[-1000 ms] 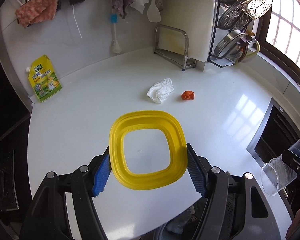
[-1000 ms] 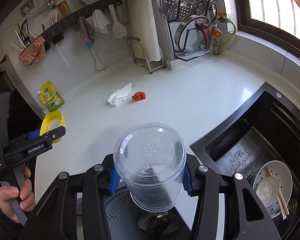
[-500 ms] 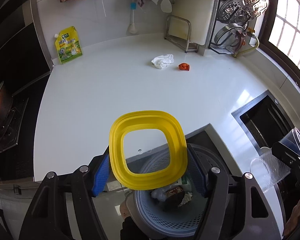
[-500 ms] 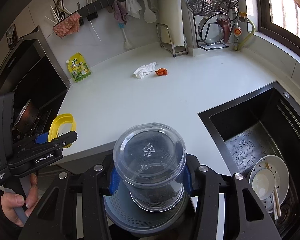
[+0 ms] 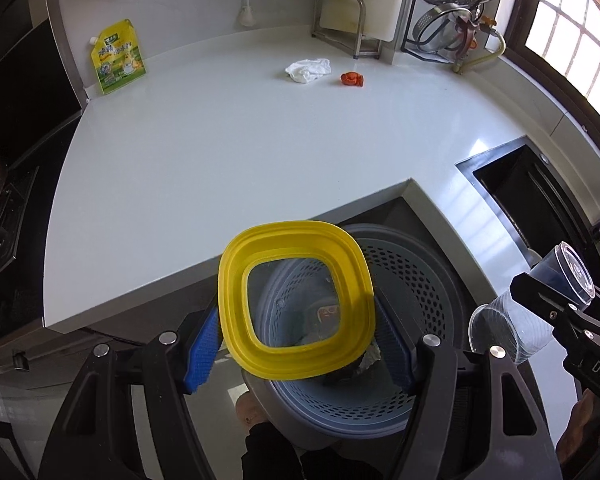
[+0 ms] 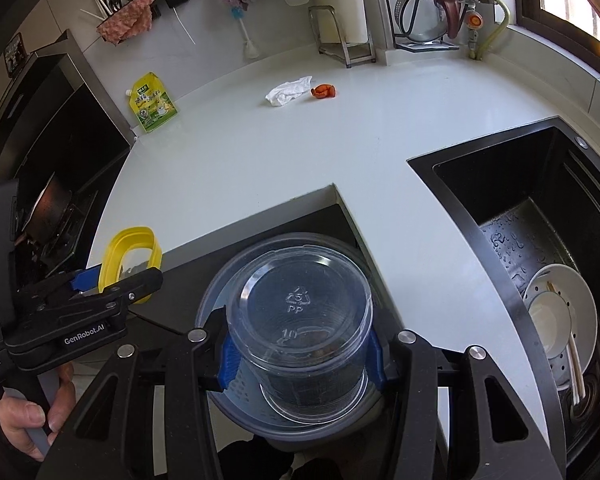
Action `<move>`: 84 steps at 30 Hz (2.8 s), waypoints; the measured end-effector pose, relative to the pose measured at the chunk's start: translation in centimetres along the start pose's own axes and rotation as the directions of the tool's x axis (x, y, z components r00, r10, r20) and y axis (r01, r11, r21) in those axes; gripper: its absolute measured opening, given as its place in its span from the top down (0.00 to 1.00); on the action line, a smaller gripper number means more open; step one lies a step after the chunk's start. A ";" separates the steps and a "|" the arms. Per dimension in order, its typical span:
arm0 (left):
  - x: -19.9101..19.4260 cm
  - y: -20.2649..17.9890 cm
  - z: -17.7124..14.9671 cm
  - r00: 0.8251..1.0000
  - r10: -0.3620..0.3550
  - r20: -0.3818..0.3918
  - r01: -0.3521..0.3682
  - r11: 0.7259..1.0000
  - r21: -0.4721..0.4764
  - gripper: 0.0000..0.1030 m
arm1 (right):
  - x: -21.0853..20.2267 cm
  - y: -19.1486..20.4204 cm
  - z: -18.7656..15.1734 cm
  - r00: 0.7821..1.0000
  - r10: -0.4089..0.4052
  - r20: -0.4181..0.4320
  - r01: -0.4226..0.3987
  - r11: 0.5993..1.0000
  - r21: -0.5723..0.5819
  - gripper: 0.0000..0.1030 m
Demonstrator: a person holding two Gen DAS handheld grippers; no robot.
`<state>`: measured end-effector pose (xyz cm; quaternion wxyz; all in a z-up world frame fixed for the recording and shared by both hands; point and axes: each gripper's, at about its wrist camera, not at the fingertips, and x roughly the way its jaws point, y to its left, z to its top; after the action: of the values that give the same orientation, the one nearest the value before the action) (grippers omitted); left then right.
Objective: Collect trash
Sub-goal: 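Carry the yellow lid and clear cup over the wastebasket with both tools, then open both tools to drop the lid and cup into the wastebasket, then move both tools back over the counter toward the tissue and orange peel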
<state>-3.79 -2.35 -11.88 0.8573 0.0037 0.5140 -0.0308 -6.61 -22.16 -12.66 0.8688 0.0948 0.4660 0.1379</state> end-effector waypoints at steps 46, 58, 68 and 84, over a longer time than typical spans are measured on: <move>1.1 -0.3 -0.6 0.996 -0.033 -0.077 0.036 0.999 0.028 0.22 | 0.9 -0.5 -0.6 0.999 0.024 -0.038 -0.022 0.998 0.051 0.29; -5.0 -0.6 2.7 0.997 0.007 0.083 -0.007 1.000 -0.006 0.12 | -4.1 -0.4 3.1 0.998 0.046 0.045 -0.044 0.998 -0.037 0.29; -8.2 -0.7 4.7 0.986 0.004 0.166 0.002 0.999 -0.036 0.11 | -7.3 -1.1 6.3 0.993 0.033 0.112 -0.023 0.996 -0.082 0.27; -8.8 4.3 8.7 0.980 0.035 0.195 -0.025 0.998 -0.054 0.09 | -6.6 -0.4 8.8 0.982 0.029 0.187 -0.029 1.000 0.000 0.26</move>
<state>-0.03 2.00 -0.19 0.9038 -0.0137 0.4276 -0.0050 -2.73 -25.05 -2.78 0.9065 0.1153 0.3811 0.1405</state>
